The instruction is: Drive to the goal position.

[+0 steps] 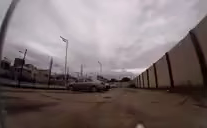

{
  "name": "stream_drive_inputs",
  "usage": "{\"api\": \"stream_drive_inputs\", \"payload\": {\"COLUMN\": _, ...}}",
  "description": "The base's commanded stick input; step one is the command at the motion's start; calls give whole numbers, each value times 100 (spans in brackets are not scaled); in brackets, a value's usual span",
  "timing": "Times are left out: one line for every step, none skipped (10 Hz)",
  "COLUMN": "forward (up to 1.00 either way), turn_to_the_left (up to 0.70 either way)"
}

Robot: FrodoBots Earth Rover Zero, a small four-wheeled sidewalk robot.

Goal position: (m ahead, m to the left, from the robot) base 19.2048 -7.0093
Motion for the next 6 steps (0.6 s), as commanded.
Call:
{"api": "stream_drive_inputs", "payload": {"forward": 100, "turn_to_the_left": 0}}
{"api": "stream_drive_inputs", "payload": {"forward": 100, "turn_to_the_left": 0}}
{"api": "stream_drive_inputs", "payload": {"forward": 100, "turn_to_the_left": 0}}
{"api": "stream_drive_inputs", "payload": {"forward": 100, "turn_to_the_left": 0}}
{"api": "stream_drive_inputs", "payload": {"forward": 100, "turn_to_the_left": 0}}
{"api": "stream_drive_inputs", "payload": {"forward": 100, "turn_to_the_left": 0}}
